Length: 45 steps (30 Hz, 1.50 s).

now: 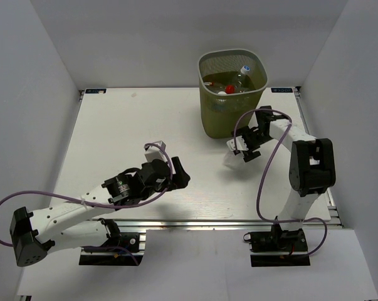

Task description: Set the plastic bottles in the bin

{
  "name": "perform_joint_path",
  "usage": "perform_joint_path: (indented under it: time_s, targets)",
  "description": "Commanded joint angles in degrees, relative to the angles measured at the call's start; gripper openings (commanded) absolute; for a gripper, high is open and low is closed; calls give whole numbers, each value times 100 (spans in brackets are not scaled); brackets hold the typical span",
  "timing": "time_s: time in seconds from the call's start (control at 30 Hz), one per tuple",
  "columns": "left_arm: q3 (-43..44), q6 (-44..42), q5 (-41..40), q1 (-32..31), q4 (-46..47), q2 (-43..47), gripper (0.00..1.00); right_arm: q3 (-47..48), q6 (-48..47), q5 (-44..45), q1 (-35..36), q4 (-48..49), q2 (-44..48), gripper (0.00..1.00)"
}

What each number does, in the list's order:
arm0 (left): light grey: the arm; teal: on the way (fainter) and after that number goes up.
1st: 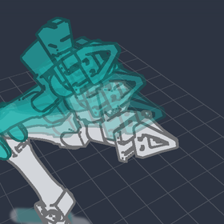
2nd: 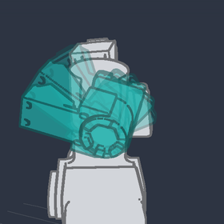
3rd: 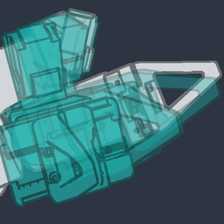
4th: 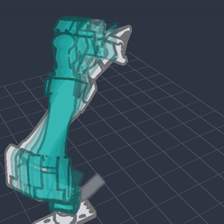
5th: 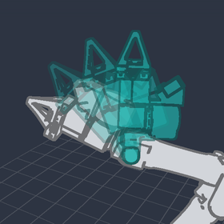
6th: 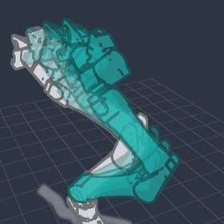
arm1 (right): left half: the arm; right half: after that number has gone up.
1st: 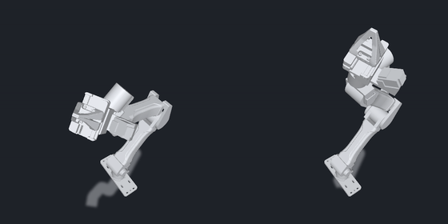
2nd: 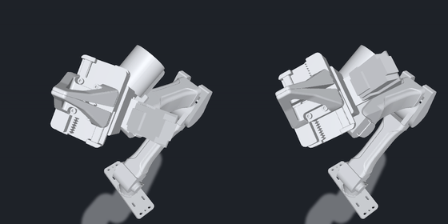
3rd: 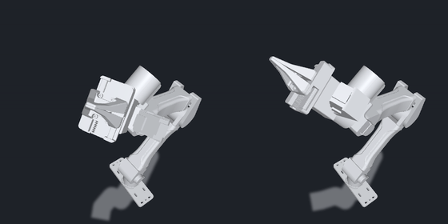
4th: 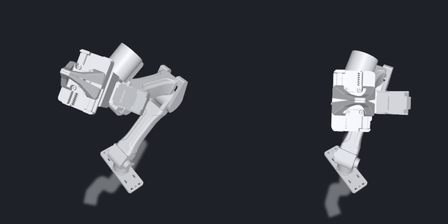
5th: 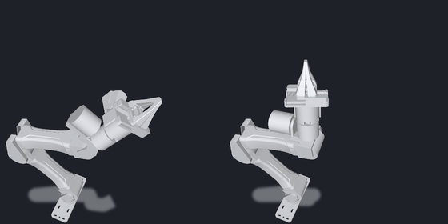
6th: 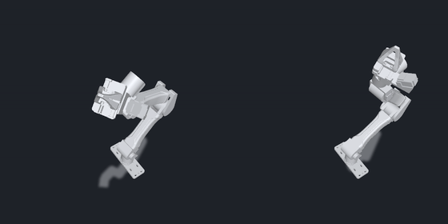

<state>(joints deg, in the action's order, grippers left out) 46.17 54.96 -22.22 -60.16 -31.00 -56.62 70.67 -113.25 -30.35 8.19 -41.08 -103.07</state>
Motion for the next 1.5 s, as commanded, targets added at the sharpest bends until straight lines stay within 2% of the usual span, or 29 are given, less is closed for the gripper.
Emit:
perform_joint_path:
  time_s: [0.0, 0.1, 0.23, 0.3, 0.33, 0.37, 0.4, 0.5, 0.53, 0.63, 0.7, 0.73, 0.77, 0.83, 0.87, 0.9, 0.97, 1.0, 1.03, 1.07, 1.1, 1.13, 1.17, 1.2, 1.27, 1.37, 1.4, 1.43, 1.47]
  targets:
    - [-73, 76, -28, -4, 16, 239, 100, 298, -1762, 415, 183, -304, -318, 90]
    - [-126, 129, -28, -4, -45, 362, 100, 315, -1779, 574, 227, -313, -459, 89]
    - [-178, 129, -81, -4, -46, 485, 100, 359, -2008, 1073, 333, -908, -662, 77]
    - [-179, 129, -81, -4, -98, 485, 100, 429, -1938, 1180, 333, -1155, -688, 64]
    - [-179, 129, -133, -4, -99, 546, 100, 482, -1868, 1163, 333, -1609, -688, 57]
    - [-179, 129, -134, -4, -99, 547, 100, 526, -1702, 1128, 333, -1788, -680, 37]
    - [-179, 129, -134, -4, -99, 547, 100, 761, -1509, 927, 315, -1963, -671, 27]
    - [-179, 68, -239, -4, -38, 661, 100, 1350, -1059, -109, 280, -3366, -434, 10]
    - [-179, -2, -239, -4, 15, 731, 100, 1387, -406, -599, 289, -3424, -25, 8]
    - [-232, -186, -301, -4, 68, 897, 100, 1151, 22, -2065, 385, -3424, 1153, 7]
    - [-292, -336, -371, -4, 130, 1047, 100, 1202, 302, -2369, 499, -3415, 1507, 4]
    - [-293, -398, -441, -4, 278, 1100, 100, 1569, 843, -2980, 587, -3172, 1578, 2]
    - [-345, -450, -441, -4, 340, 1101, 100, 1703, 1318, -3177, 579, -2882, 1657, 1]
    - [-346, -548, -441, -4, 489, 1171, 100, 1923, 4007, -3720, 544, -1996, 1807, 0]
    - [-346, -617, -441, -4, 490, 1171, 100, 1828, 4683, -3767, 561, 184, 2234, 0]
    - [-346, -670, -441, -4, 542, 1171, 100, 1488, 6299, -3629, 579, 1058, 2404, 0]
    - [-346, -671, -441, -4, 595, 1171, 100, 941, 8836, -3181, 605, 4304, 2842, 0]
    - [-346, -732, -389, -4, 596, 1119, 100, 905, 9212, -2996, 614, 4980, 2827, 0]
    - [-294, -732, -389, -4, 596, 1118, 100, 1217, 9903, -2124, 666, 5056, 2671, 0]
    - [-293, -732, -389, -4, 648, 1118, 100, 1516, 10180, -1759, 667, 5127, 2565, 0]
    - [-293, -732, -336, -4, 648, 1118, 100, 1624, 10470, -1294, 632, 5728, 2337, 0]
    - [-293, -732, -336, -4, 648, 1066, 100, 1686, 10716, -854, 562, 5899, 2178, 0]
    - [-293, -732, -336, -4, 718, 1065, 100, 1739, 11049, -719, 527, 6066, 2125, 0]
    - [-293, -793, -284, -4, 788, 1065, 100, 1670, 11209, -657, 491, 6955, 2063, 0]
    - [-346, -794, -231, -4, 789, 1065, 100, 1607, 11693, -613, 456, 7586, 2010, 0]
    - [-407, -742, -230, -4, 789, 1065, 100, 2203, 11694, -429, 491, 7386, 1633, 0]
    - [-407, -741, -178, -4, 789, 1135, 100, 2457, 11703, -271, 500, 7212, 1240, 1]
    - [-468, -741, -178, -4, 850, 1136, 100, 2590, 11712, -131, 474, 6976, 1080, 6]
    - [-469, -741, -178, -4, 850, 1188, 100, 2957, 11773, -190, 430, 6834, 695, 20]
